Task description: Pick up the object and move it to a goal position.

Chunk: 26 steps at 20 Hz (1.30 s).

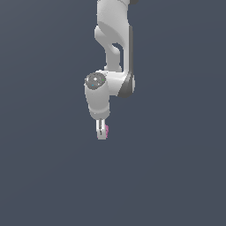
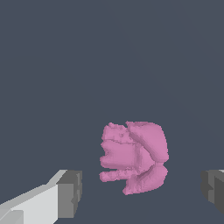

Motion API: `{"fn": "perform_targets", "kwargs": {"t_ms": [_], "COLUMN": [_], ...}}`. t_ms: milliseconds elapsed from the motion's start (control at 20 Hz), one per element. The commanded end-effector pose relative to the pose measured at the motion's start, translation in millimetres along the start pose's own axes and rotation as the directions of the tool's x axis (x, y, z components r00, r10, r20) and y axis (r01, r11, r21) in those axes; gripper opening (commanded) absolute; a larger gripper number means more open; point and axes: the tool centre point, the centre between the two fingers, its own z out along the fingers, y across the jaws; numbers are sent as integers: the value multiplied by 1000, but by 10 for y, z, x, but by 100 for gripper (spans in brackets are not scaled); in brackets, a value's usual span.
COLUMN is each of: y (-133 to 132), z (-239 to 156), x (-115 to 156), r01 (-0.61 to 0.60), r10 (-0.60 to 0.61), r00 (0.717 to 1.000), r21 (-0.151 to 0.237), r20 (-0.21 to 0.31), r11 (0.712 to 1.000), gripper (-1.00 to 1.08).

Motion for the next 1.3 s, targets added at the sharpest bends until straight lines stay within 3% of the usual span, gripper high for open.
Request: {"fn": "perform_targets", "kwargs": {"t_ms": [0, 550, 1250], "y": [4, 9, 10], "z": [16, 65, 536], "x": [11, 18, 23], "r01": [-35, -67, -72], "r10": [35, 67, 72], "r00": [999, 998, 997], "r21": [1, 2, 2], "r20": [-2, -3, -3], "r11": [999, 998, 997], "gripper": [100, 100, 100]}}
